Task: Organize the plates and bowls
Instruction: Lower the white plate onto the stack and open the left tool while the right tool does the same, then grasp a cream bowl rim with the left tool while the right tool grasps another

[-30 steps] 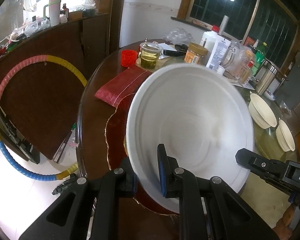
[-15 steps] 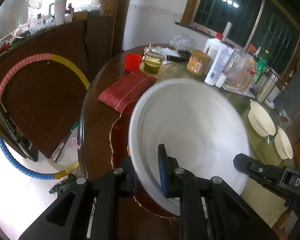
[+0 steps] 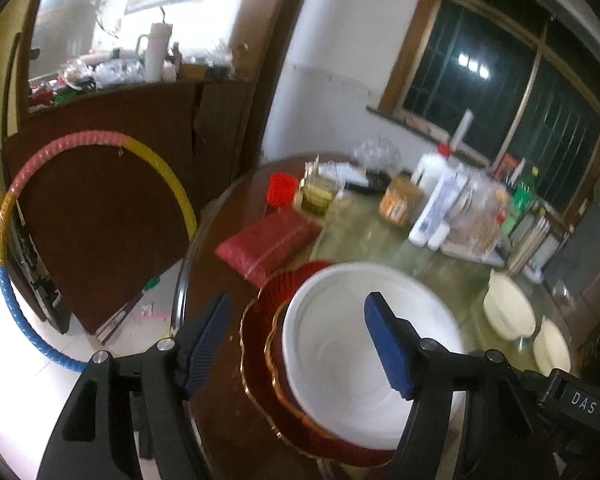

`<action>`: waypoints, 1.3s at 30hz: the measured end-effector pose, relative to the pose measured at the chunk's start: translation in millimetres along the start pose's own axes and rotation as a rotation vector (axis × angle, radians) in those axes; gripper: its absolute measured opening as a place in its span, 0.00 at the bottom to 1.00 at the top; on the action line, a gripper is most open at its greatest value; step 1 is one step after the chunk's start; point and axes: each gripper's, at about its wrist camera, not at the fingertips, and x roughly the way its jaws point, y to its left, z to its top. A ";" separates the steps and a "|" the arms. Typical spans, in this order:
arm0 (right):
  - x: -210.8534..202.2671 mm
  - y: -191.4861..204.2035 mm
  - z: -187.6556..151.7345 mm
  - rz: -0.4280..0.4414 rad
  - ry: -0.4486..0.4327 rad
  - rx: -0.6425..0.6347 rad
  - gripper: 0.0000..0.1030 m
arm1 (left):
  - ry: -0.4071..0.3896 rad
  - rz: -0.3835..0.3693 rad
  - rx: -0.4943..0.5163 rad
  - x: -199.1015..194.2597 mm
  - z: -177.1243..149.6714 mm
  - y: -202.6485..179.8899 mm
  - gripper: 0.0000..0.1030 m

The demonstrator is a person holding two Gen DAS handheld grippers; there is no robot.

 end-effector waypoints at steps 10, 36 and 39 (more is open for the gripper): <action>-79.0 -82.8 18.9 -0.015 -0.243 0.263 0.69 | -0.126 -0.168 0.160 -24.8 0.6 -93.7 0.80; -109.6 -225.2 116.2 -0.002 -0.306 0.553 0.91 | 0.315 -0.178 0.207 178.2 -34.6 -273.9 0.81; -99.0 -229.0 129.1 -0.040 -0.298 0.538 0.91 | 0.319 -0.166 0.205 189.6 -35.9 -279.4 0.81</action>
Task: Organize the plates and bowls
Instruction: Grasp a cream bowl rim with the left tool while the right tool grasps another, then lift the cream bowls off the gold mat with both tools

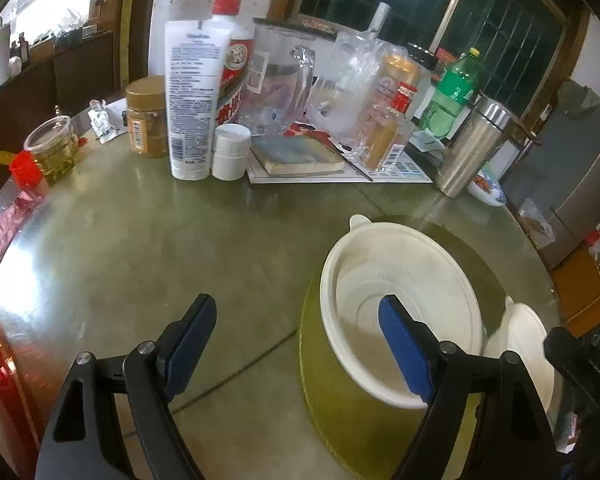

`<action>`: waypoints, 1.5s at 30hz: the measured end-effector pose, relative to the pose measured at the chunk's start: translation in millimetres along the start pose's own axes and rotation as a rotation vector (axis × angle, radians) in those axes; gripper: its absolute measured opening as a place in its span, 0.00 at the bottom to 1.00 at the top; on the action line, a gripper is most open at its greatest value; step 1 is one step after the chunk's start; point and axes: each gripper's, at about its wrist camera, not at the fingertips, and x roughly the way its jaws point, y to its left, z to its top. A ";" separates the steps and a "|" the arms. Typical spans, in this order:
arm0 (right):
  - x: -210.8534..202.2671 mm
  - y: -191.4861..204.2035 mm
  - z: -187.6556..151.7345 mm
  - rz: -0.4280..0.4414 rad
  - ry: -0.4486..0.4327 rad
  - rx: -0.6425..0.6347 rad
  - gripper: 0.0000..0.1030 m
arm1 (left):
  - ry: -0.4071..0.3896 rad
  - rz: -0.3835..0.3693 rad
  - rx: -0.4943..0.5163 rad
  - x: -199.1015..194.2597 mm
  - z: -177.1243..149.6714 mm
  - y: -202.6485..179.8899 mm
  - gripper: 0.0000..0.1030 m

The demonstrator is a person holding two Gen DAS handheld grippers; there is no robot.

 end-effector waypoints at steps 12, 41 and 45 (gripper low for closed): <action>38.5 -5.2 -1.4 -0.206 0.032 -0.142 0.13 | 0.075 0.021 0.108 40.2 -12.4 -12.7 0.13; -34.1 -7.0 -35.4 -0.234 -0.152 -0.172 0.13 | -0.048 -0.071 0.302 -8.3 -35.6 -51.3 0.13; -34.8 -5.4 -36.7 -0.231 -0.160 -0.176 0.13 | -0.059 -0.073 0.303 -10.6 -37.0 -51.7 0.13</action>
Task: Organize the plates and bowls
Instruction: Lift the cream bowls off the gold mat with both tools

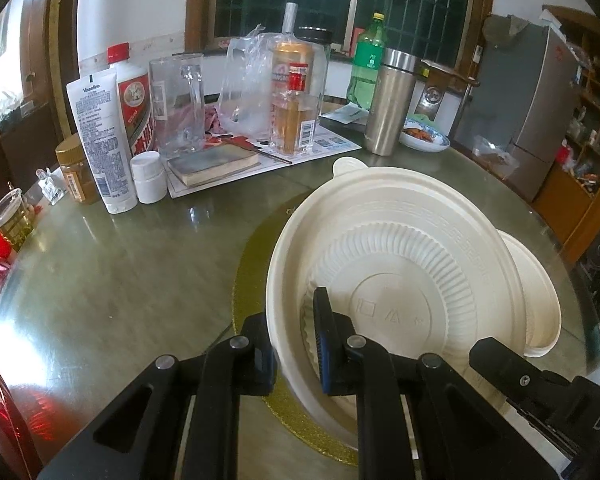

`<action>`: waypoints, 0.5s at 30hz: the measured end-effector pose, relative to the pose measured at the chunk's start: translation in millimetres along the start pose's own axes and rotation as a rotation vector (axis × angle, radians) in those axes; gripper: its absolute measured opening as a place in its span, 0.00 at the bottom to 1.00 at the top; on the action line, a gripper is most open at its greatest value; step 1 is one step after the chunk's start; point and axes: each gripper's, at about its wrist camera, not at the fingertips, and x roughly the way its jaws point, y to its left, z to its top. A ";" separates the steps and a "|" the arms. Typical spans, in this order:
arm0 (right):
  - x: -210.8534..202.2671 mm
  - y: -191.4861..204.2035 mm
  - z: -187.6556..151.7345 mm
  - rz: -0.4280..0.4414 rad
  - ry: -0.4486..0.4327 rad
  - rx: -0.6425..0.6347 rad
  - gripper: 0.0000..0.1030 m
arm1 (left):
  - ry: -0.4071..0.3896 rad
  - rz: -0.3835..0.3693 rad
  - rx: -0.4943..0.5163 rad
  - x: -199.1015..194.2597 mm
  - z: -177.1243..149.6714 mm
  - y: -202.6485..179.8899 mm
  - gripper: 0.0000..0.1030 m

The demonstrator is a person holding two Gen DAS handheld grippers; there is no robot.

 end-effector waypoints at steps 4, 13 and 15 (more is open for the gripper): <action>-2.4 -0.1 -1.3 0.004 -0.008 0.000 0.13 | -0.009 0.000 0.002 -2.5 -0.8 -0.2 0.13; -6.1 1.2 -2.9 0.007 -0.017 -0.006 0.13 | -0.023 -0.001 0.002 -6.1 -1.4 -0.7 0.14; -6.3 1.0 -3.3 0.008 -0.017 -0.005 0.13 | -0.024 0.000 0.002 -6.2 -1.4 -0.6 0.14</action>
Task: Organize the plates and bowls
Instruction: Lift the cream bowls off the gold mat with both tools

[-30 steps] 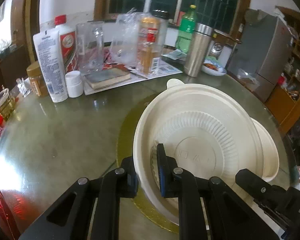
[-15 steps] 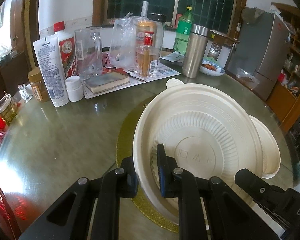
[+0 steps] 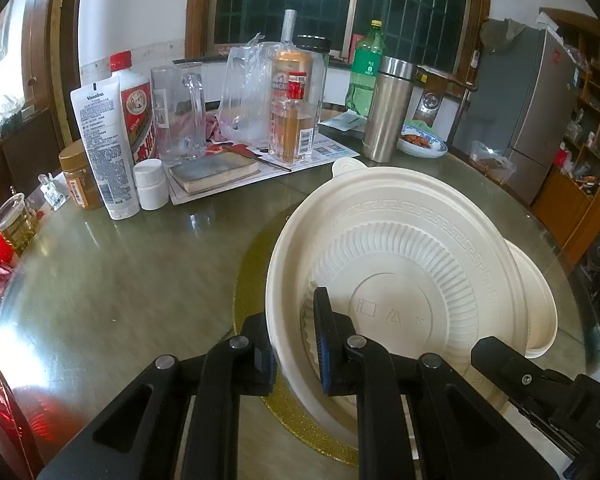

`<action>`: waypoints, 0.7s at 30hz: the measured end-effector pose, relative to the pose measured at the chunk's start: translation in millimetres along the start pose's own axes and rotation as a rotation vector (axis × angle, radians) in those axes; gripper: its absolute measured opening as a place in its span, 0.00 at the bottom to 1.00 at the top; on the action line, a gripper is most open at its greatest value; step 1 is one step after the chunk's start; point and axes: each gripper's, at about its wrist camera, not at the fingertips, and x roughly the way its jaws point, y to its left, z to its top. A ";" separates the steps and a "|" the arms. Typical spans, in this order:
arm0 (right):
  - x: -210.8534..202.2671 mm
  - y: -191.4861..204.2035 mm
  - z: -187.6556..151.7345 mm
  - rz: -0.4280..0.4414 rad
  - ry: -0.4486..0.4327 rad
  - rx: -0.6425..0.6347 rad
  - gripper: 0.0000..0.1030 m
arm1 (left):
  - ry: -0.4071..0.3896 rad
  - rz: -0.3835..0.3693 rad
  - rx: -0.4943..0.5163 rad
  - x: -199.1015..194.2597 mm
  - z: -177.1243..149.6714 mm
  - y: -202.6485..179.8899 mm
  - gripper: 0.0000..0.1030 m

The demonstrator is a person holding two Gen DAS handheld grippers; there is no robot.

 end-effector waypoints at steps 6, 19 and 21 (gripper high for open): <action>-1.3 0.4 0.3 0.001 -0.003 -0.001 0.13 | -0.006 0.001 0.002 -1.3 0.2 0.1 0.14; -3.4 3.1 -0.4 0.011 -0.021 -0.017 0.13 | -0.039 0.014 0.009 -6.9 0.9 -0.6 0.14; -3.7 3.5 -0.4 0.013 -0.023 -0.019 0.13 | -0.043 0.015 0.008 -7.5 1.4 -0.3 0.14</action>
